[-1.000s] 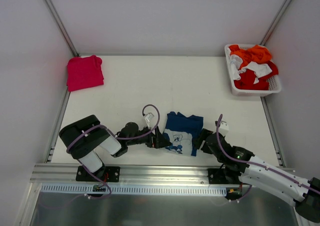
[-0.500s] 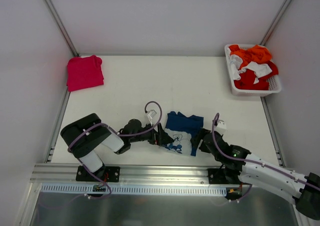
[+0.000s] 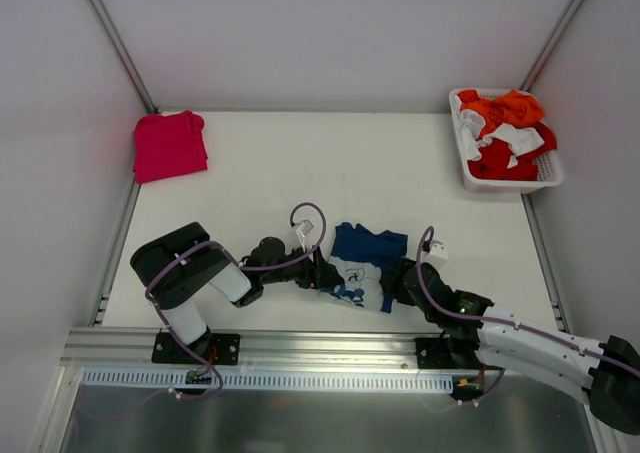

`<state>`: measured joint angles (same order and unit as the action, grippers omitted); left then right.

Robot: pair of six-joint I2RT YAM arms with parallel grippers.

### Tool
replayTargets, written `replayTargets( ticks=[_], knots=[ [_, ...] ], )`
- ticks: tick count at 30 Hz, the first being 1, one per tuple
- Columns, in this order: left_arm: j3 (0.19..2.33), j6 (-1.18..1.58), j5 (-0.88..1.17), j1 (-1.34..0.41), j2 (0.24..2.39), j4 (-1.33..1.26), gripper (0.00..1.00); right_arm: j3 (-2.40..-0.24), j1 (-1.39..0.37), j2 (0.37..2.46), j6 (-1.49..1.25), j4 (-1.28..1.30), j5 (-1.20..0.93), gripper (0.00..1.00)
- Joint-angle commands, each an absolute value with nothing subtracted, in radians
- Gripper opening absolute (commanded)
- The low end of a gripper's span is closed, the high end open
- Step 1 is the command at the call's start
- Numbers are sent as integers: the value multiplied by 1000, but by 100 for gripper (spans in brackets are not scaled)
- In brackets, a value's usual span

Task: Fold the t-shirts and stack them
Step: Smooth out wrinkles on the folded tshirt

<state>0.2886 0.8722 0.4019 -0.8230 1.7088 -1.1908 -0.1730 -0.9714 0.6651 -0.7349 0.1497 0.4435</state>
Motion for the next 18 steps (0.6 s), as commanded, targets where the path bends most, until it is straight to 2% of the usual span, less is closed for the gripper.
replayTargets(
  ticks=[1,2,3,5,6,8,9,12,13,14,15,18],
  knots=[
    [307,853,416,-813,1724,-1213,57,-166,-976,676,-741,124,442,52],
    [307,851,422,-813,1726,-1213,52,-164,-976,676,-744,121,442,46],
    [307,850,423,-813,1726,-1213,42,-164,-976,676,-741,121,440,45],
    [307,848,431,-811,1729,-1213,34,-161,-976,678,-741,120,439,40],
    [307,847,433,-811,1730,-1213,26,-161,-976,680,-741,120,440,37],
    [308,847,437,-811,1738,-1213,19,-161,-976,680,-739,120,437,36],
    [310,847,439,-811,1740,-1215,12,-161,-976,680,-738,120,437,34],
    [313,847,442,-811,1752,-1216,4,-161,-974,683,-733,120,439,26],
    [314,845,445,-810,1755,-1218,3,-161,-976,681,-733,118,436,16],
    [318,844,445,-810,1756,-1219,2,-161,-976,683,-733,118,436,12],
    [318,847,445,-810,1761,-1221,0,-160,-976,683,-732,118,434,1],
    [314,844,437,-808,1764,-1229,0,-158,-976,692,-730,117,437,0]
  ],
)
